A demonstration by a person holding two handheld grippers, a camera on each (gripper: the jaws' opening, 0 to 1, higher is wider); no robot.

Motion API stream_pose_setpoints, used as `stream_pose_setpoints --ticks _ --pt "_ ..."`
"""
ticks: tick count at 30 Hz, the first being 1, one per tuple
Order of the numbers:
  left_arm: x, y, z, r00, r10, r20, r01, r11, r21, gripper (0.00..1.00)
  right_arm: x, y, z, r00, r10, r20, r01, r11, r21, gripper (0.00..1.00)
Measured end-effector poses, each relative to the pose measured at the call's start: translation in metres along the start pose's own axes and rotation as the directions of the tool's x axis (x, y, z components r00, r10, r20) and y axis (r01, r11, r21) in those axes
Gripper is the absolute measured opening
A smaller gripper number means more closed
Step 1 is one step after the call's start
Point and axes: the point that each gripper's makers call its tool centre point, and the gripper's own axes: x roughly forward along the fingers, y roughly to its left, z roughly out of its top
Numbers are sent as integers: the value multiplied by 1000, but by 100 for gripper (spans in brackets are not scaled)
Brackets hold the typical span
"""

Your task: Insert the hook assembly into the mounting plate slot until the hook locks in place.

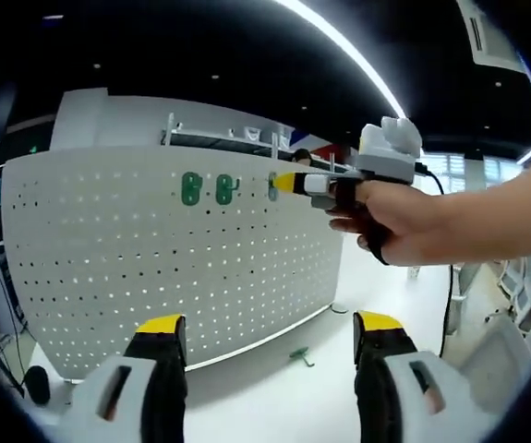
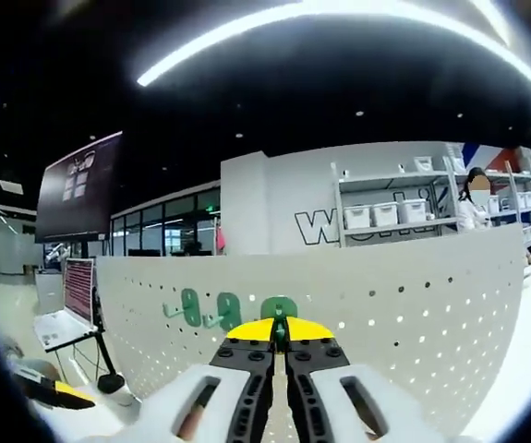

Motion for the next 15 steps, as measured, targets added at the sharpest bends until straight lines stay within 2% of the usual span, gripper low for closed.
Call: stream_pose_setpoints --ticks 6,15 --pt "-3 6 0 1000 14 -3 -14 1000 -8 75 6 -8 0 1000 -24 9 24 1000 0 0" --pt "-8 13 -3 999 31 -10 -31 999 -8 73 14 -3 -1 1000 -19 13 19 1000 -11 0"
